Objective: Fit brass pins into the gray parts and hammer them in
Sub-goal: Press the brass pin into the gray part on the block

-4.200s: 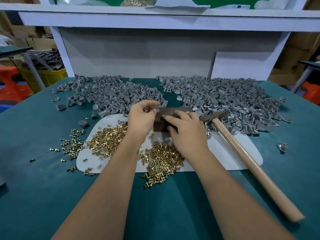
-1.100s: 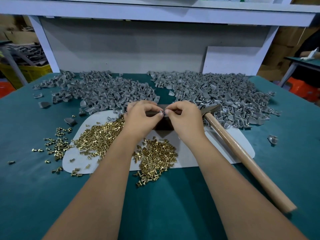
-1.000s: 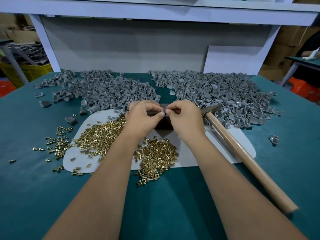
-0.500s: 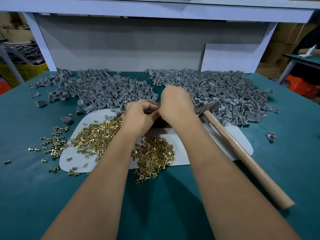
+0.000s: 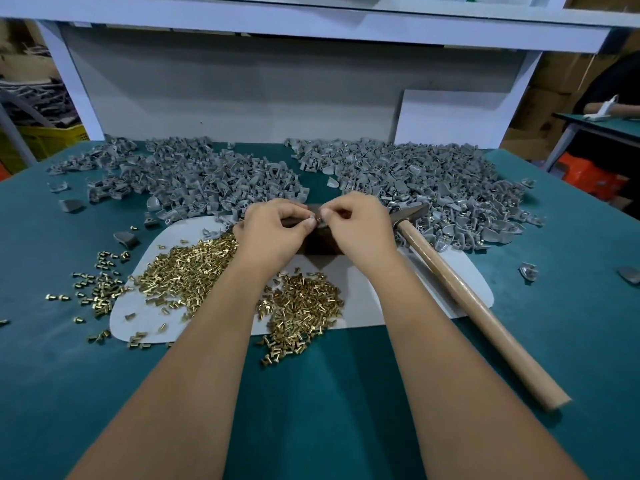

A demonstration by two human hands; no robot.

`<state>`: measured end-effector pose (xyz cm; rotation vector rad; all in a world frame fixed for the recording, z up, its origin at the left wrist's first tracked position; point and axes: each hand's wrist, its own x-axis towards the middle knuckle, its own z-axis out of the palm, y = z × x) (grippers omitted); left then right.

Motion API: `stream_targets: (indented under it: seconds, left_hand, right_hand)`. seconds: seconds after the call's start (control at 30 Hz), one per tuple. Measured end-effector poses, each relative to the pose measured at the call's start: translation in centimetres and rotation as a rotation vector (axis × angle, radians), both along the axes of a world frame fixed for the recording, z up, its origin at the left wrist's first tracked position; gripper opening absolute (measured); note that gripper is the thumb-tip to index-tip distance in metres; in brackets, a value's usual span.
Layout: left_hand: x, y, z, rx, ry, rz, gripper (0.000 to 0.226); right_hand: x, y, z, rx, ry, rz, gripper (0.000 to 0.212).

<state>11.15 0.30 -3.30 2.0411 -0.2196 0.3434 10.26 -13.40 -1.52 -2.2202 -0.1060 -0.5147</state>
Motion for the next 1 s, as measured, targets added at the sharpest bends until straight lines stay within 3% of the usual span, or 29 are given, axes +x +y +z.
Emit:
stream_targets:
  seconds: [0.07, 0.17, 0.43, 0.67, 1.0]
  left_hand:
    - [-0.1, 0.0, 0.0, 0.02, -0.003, 0.001, 0.02]
    - [-0.1, 0.0, 0.0, 0.023, -0.005, 0.005, 0.017]
    - [0.1, 0.1, -0.1, 0.006, -0.006, -0.002, 0.026]
    - [0.4, 0.0, -0.3, 0.01, -0.011, 0.015, 0.021]
    - [0.8, 0.0, -0.6, 0.033, -0.004, 0.046, 0.007]
  right_hand:
    - [0.1, -0.6, 0.1, 0.224, 0.041, 0.02, 0.017]
    - [0.2, -1.0, 0.1, 0.317, 0.083, 0.022, 0.019]
    - [0.4, -0.3, -0.2, 0.126, 0.035, 0.044, 0.007]
    - [0.5, 1.0, -0.5, -0.068, -0.021, -0.061, 0.013]
    - [0.3, 1.4, 0.3, -0.077, 0.108, -0.091, 0.015]
